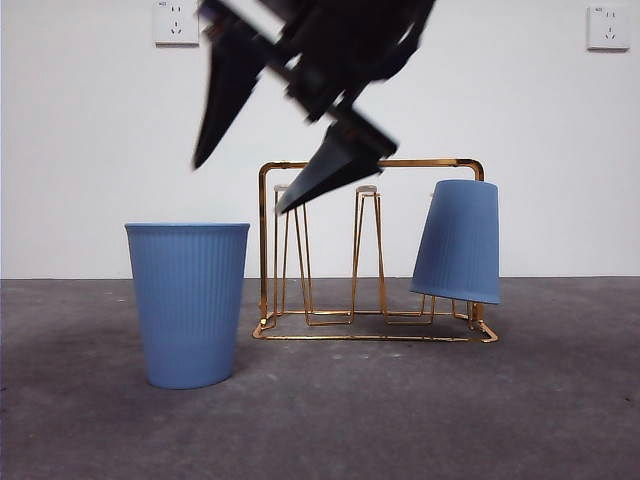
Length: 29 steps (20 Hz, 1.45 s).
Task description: Pick up cup 1,put cup 1 in the cup rack,pick up cup 2,put cup 2 in the cup rack
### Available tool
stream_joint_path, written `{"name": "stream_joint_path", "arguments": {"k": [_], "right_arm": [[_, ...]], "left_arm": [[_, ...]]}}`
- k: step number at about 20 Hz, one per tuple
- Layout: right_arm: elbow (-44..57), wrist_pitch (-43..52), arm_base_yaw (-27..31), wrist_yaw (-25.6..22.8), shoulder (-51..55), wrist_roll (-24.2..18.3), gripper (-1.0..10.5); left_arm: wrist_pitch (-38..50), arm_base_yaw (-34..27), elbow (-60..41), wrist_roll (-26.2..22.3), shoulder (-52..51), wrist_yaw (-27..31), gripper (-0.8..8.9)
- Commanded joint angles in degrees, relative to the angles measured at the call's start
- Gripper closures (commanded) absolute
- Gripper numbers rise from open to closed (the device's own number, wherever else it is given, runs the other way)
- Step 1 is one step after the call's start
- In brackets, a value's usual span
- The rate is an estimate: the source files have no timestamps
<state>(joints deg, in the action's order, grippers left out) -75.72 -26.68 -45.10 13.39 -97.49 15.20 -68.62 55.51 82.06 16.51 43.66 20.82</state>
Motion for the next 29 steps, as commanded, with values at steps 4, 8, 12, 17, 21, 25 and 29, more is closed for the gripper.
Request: {"name": "stream_joint_path", "arguments": {"k": [4,8,12,17,21,25,29], "right_arm": [[0.33,2.73,-1.11,-4.0,-5.75,2.49,5.4],[0.33,3.28,-1.07,-5.25,-8.39,2.62,7.5],[0.33,4.72,-1.07,-5.18,-8.85,2.58,8.8],[0.33,4.44,-1.07,-5.25,-8.74,1.51,9.6],[0.33,2.69,-1.07,-5.33,-2.93,-0.57,9.6],[0.33,2.73,-1.07,-10.38,13.99,-2.97,9.6],[0.33,6.4,-1.07,-14.78,32.72,-6.84,9.6]], "left_arm": [[-0.87,0.0,-0.2,0.2,-0.17,0.2,3.46],[-0.74,0.0,-0.2,0.2,-0.09,0.17,3.46],[-0.02,0.0,-0.2,0.59,-0.02,-0.24,3.46],[3.65,0.0,-0.22,1.46,0.04,-2.36,3.46],[9.92,0.0,-0.22,1.79,0.15,-5.73,3.46],[18.71,0.0,-0.22,1.88,0.7,-6.95,3.45],[31.85,0.0,-0.22,1.88,3.78,-12.55,3.43]]}}
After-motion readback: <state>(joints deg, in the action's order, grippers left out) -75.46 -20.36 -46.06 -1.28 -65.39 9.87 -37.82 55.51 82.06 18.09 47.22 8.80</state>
